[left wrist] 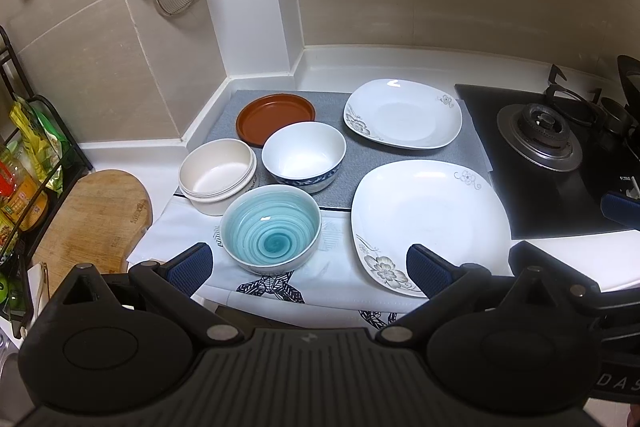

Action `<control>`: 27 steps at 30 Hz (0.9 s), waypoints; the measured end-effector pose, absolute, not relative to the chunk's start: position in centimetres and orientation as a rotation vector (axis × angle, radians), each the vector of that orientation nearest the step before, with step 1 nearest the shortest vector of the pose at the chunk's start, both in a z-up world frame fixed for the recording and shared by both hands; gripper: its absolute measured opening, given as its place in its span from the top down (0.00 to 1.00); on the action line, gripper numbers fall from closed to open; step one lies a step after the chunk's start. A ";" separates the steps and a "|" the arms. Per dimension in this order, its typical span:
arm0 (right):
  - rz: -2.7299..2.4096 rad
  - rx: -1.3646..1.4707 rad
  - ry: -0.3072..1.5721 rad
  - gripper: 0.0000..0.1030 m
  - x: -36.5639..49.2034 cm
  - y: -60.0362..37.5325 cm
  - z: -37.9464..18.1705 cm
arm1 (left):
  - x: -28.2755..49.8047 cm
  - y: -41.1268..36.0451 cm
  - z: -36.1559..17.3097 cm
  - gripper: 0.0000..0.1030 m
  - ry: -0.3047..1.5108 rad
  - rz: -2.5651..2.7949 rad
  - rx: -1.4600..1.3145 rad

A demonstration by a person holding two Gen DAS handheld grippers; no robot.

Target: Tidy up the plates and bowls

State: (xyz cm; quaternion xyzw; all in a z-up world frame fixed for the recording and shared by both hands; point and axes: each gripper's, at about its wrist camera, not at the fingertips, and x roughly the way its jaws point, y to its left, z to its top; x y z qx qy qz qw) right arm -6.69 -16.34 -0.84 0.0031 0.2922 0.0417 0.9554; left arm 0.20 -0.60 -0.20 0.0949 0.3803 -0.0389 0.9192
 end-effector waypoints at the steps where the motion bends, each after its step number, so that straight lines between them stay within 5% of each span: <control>1: 0.085 0.007 0.593 0.00 -6.7 -16.4 -0.9 | 0.2 -0.7 -0.2 0.00 0.782 -0.080 0.194; 27: 0.055 0.117 0.626 0.00 -2.6 -23.8 -3.5 | 3.3 -0.3 -4.4 0.00 0.814 -0.183 0.088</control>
